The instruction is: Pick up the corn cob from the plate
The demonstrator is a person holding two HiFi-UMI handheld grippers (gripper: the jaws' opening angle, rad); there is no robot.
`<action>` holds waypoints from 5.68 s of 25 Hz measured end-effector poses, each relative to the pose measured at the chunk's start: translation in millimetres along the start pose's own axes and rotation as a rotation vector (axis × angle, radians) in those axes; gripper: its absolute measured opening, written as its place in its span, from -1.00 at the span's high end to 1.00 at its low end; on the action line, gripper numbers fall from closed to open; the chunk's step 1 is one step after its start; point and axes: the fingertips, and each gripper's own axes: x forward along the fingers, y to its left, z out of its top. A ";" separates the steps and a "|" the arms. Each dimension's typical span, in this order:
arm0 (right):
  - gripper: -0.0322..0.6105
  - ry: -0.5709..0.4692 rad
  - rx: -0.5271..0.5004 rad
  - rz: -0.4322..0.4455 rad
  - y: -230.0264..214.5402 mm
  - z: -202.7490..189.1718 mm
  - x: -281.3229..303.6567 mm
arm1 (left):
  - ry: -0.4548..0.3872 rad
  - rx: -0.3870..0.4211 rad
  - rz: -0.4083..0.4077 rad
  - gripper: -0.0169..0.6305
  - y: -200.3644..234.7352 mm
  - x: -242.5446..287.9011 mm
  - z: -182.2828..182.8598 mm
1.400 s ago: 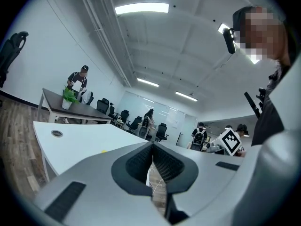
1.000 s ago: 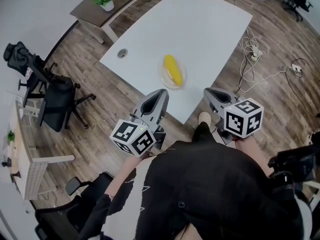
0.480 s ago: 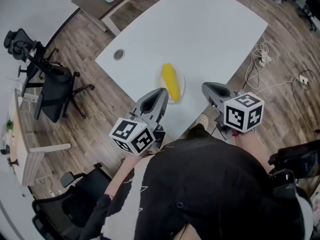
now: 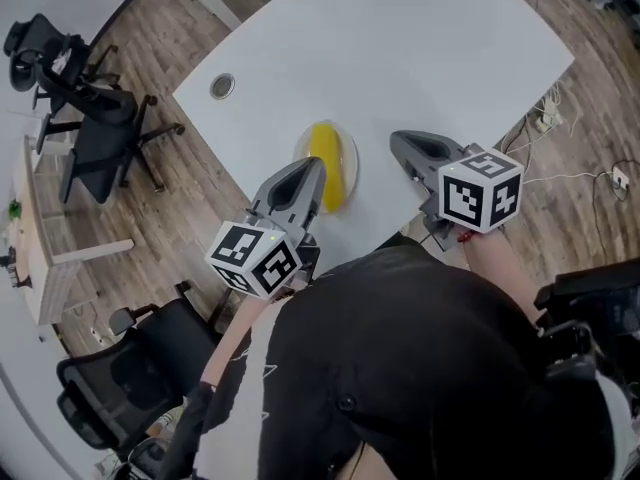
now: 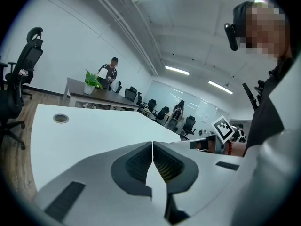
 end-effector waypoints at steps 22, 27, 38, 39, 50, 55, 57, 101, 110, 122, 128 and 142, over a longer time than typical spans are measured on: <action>0.85 0.079 0.055 0.161 -66.6 33.4 65.2 | 0.487 0.210 0.343 0.26 57.1 42.7 -59.7; 0.85 0.085 0.083 0.143 -82.8 27.6 63.0 | 0.572 0.306 0.338 0.13 61.7 56.0 -74.2; 0.85 0.090 0.091 0.144 -88.3 28.3 64.8 | 0.581 0.188 0.340 0.10 72.7 58.1 -80.2; 0.85 0.093 0.092 0.143 -89.2 27.6 65.0 | 0.581 0.186 0.338 0.09 72.9 58.9 -80.7; 0.85 0.117 0.099 0.134 -99.9 23.4 64.2 | 0.558 0.070 0.319 0.02 79.1 72.3 -90.8; 0.85 0.157 0.090 0.150 -93.1 14.2 69.5 | 0.537 0.048 0.319 0.00 79.8 73.6 -93.0; 0.85 0.168 0.078 0.158 -92.9 13.3 73.1 | 0.536 0.067 0.327 0.00 80.1 77.1 -92.5; 0.85 -0.001 0.111 -0.139 41.9 -77.5 -7.6 | 0.268 0.161 -0.078 0.06 61.0 38.5 -54.2; 0.85 -0.016 0.085 -0.143 80.5 -98.3 -10.2 | 0.129 0.172 -0.123 0.15 42.0 -12.1 -31.2; 0.85 0.036 0.029 -0.078 157.8 -136.0 24.2 | -0.049 -0.109 -0.190 0.17 35.6 -128.0 -29.9; 0.85 0.086 0.009 -0.049 176.8 -159.6 23.6 | -0.034 -0.076 -0.158 0.17 27.2 -160.4 -56.5; 0.85 0.164 -0.022 0.094 158.8 -170.7 -5.8 | -0.009 -0.231 -0.081 0.17 -26.5 -146.8 -108.4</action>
